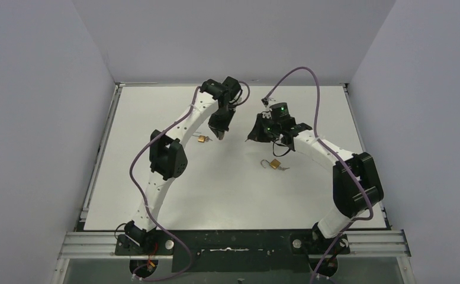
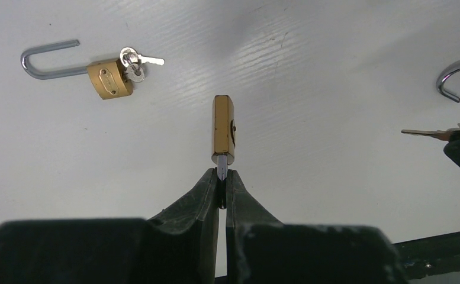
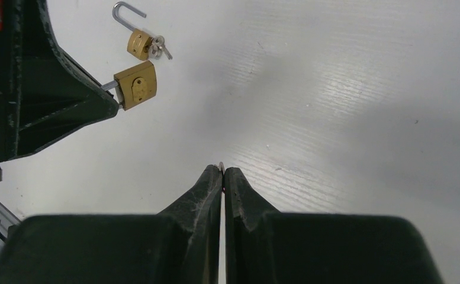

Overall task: Lock with the key
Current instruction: Place the lock at the center of the board.

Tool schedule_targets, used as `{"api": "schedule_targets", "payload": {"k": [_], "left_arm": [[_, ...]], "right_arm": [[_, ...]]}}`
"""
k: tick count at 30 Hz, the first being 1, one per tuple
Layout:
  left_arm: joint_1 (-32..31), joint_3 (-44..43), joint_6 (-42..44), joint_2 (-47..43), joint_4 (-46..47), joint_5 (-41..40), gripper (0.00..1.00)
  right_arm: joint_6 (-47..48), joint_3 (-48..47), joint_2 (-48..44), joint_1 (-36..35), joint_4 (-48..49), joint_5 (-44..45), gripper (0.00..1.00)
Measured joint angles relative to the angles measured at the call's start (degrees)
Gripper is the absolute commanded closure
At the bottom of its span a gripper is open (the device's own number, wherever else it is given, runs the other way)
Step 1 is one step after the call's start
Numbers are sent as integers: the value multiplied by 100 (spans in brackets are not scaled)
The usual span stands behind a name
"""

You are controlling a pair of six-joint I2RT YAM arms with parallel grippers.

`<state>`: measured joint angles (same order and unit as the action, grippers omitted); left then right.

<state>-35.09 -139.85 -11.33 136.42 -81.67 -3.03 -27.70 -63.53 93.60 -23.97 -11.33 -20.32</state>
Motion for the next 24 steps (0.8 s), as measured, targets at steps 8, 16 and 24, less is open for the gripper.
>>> {"api": "schedule_targets", "payload": {"k": [8, 16, 24], "left_arm": [[2, -35, -170, 315, -85, 160, 100], [66, -284, -372, 846, -87, 573, 100], [223, -396, -487, 1021, -98, 793, 94]], "right_arm": [[-527, 9, 479, -118, 627, 205, 100], [-1412, 452, 850, -219, 1679, 407, 100], [-1705, 455, 931, -304, 2166, 448, 100]]}}
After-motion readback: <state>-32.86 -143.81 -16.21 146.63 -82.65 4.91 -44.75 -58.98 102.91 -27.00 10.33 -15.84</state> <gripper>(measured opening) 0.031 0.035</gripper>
